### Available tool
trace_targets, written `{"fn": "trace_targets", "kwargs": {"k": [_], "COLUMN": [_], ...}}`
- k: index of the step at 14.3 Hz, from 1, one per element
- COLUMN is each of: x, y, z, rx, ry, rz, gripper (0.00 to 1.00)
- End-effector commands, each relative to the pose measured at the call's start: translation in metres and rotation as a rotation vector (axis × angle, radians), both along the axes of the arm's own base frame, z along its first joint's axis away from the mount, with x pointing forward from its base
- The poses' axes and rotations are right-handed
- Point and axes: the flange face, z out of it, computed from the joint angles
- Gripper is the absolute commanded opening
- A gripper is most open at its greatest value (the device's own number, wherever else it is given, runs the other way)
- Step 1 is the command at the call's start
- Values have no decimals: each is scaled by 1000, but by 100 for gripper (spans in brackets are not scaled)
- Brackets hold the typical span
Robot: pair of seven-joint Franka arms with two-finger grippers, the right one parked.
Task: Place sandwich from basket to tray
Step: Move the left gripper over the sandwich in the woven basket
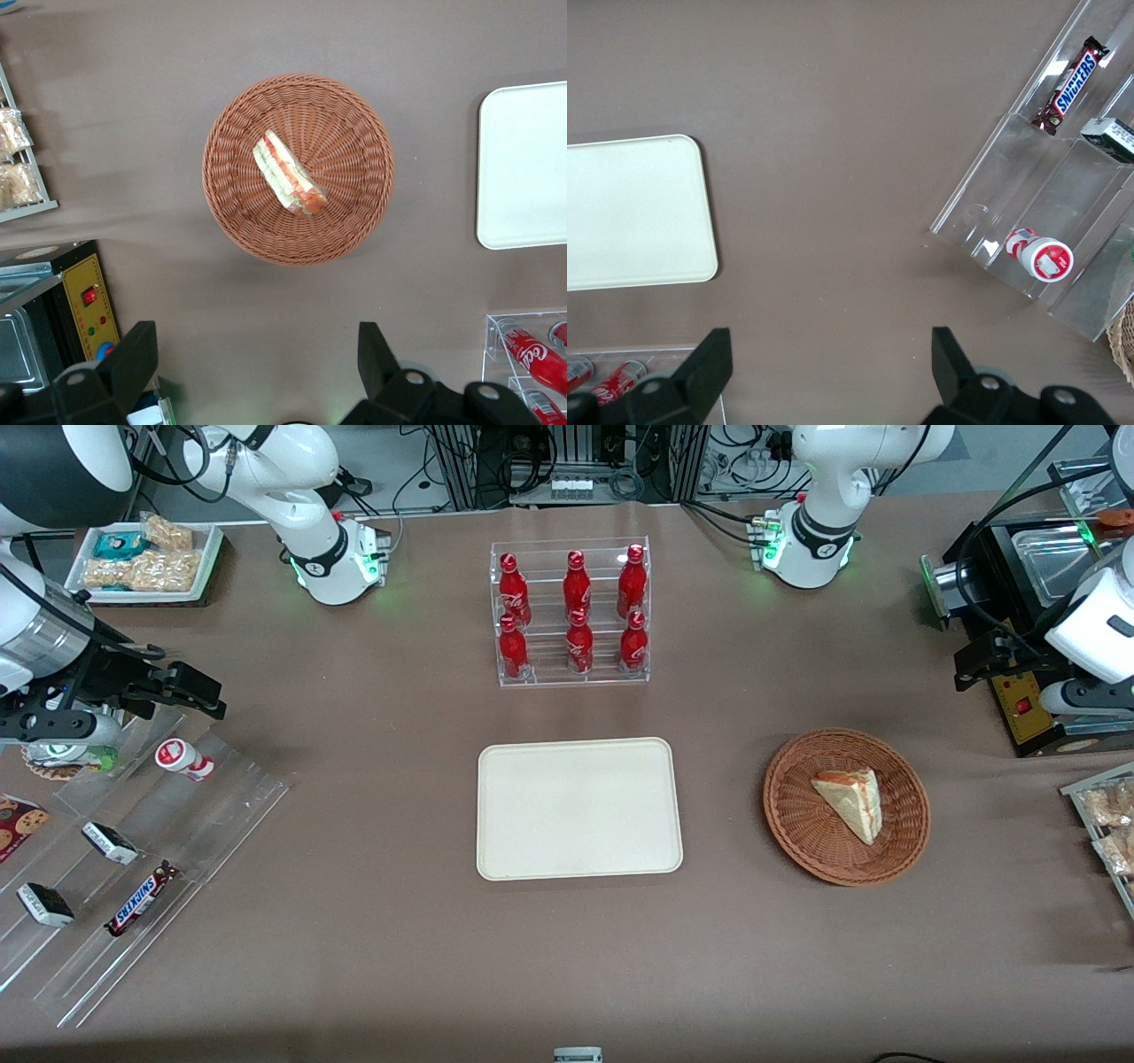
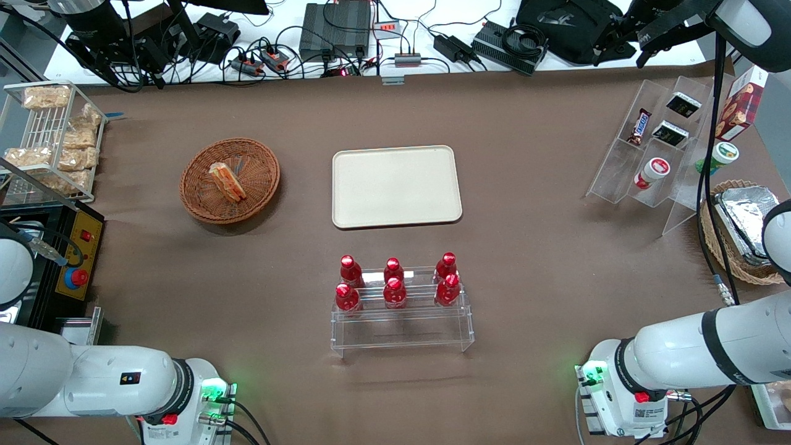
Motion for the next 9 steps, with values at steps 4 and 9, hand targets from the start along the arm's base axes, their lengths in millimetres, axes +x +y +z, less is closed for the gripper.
{"fn": "trace_targets", "kwargs": {"k": [4, 9], "x": [2, 3], "y": [-4, -4], "z": [1, -14], "rx": [10, 10], "ry": [-7, 33], "rz": [-7, -16], "gripper": [100, 100]}}
